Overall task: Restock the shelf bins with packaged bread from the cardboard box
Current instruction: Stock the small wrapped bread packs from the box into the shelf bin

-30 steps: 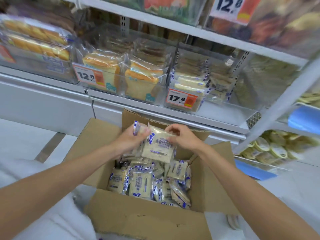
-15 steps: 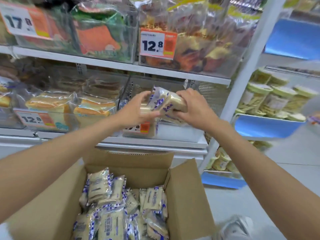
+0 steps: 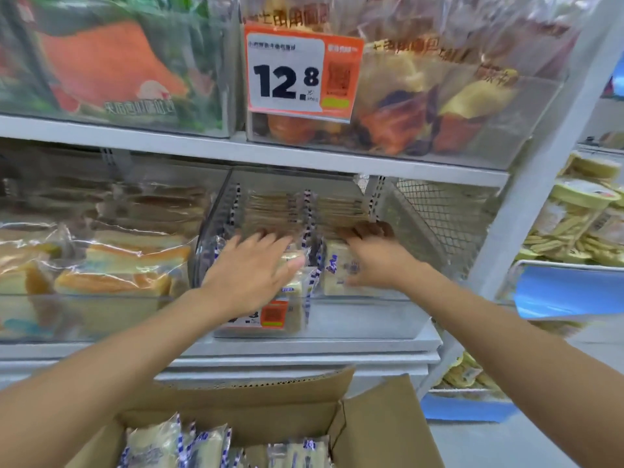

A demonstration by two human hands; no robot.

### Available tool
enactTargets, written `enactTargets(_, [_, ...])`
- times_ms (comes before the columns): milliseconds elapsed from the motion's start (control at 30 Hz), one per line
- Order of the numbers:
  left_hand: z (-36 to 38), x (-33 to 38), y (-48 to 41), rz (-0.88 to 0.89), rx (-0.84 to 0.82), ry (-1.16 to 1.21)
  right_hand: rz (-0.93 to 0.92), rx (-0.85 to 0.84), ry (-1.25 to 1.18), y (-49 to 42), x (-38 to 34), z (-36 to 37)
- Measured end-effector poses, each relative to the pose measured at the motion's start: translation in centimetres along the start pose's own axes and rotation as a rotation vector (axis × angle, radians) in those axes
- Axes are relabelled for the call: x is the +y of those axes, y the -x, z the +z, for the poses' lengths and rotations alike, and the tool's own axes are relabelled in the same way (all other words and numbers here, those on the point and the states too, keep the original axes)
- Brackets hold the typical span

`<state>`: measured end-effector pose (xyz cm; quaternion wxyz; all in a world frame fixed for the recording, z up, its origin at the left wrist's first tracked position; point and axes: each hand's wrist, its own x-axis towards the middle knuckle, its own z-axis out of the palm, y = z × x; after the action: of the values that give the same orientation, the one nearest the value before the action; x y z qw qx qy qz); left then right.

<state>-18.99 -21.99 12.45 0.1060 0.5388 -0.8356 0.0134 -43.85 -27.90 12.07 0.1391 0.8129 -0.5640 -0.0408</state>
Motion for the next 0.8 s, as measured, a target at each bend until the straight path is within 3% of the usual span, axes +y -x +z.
enactTargets(100, [0.6, -0.1, -0.2, 0.020, 0.052, -0.033, -0.006, 0.082, -0.006, -0.7, 0.0, 0.7])
enactTargets(233, [1.1, -0.2, -0.3, 0.017, 0.068, -0.023, -0.020, -0.062, -0.039, -0.5, 0.5, 0.7])
enactTargets(633, [1.3, -0.3, -0.4, 0.023, 0.103, -0.020, 0.050, -0.008, -0.006, -1.7, -1.0, 0.5])
enactTargets(800, [0.9, -0.2, -0.2, 0.018, 0.067, -0.014, 0.027, -0.105, -0.116, -1.3, 0.0, -0.2])
